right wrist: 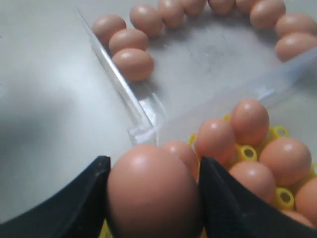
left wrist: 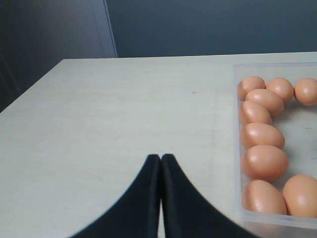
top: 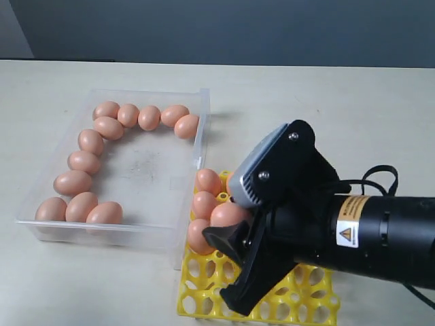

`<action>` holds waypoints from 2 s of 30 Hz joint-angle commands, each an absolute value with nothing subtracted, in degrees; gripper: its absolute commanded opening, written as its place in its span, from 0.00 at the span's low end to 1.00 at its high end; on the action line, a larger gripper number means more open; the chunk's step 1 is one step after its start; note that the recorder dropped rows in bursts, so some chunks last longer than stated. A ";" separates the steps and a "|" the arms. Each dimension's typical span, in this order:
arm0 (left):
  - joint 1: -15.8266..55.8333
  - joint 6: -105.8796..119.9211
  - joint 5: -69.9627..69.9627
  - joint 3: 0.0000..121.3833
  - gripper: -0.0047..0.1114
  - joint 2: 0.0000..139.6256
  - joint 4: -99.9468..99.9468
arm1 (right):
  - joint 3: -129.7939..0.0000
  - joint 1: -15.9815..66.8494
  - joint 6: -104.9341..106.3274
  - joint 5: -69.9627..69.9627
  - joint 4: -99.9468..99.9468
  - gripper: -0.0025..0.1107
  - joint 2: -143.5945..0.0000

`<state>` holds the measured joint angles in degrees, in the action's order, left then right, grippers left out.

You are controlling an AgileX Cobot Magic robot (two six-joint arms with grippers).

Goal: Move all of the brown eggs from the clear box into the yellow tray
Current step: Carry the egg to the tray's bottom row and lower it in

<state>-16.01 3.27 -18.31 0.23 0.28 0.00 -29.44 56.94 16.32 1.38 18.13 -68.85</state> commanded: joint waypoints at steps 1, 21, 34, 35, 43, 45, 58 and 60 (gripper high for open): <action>-15.75 3.24 -17.69 0.00 0.04 0.00 0.00 | -25.06 61.71 19.06 -13.48 18.38 0.02 -69.47; -15.75 3.24 -17.69 0.00 0.04 0.00 0.00 | -23.96 62.73 18.80 -12.39 17.05 0.02 -83.10; -15.75 3.24 -17.69 0.00 0.04 0.00 0.00 | -46.02 62.73 34.61 30.65 -8.08 0.02 -83.20; -15.75 3.24 -17.69 0.00 0.04 0.00 0.00 | -47.60 62.73 33.15 34.53 -11.34 0.02 -83.55; -15.75 3.24 -17.69 0.00 0.04 0.00 0.00 | -51.13 65.67 27.82 47.75 -24.70 0.02 -86.33; -15.75 3.24 -17.69 0.00 0.04 0.00 0.00 | -51.13 67.92 27.73 50.74 -27.45 0.02 -87.72; -15.75 3.24 -17.69 0.00 0.04 0.00 0.00 | -51.13 77.77 16.80 60.13 -43.59 0.02 -96.25; -15.75 3.24 -17.69 0.00 0.04 0.00 0.00 | -51.13 77.77 15.69 61.82 -44.81 0.02 -96.25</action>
<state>-16.01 3.27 -18.31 0.23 0.28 0.00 -50.93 77.52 16.82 60.04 -43.25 -96.32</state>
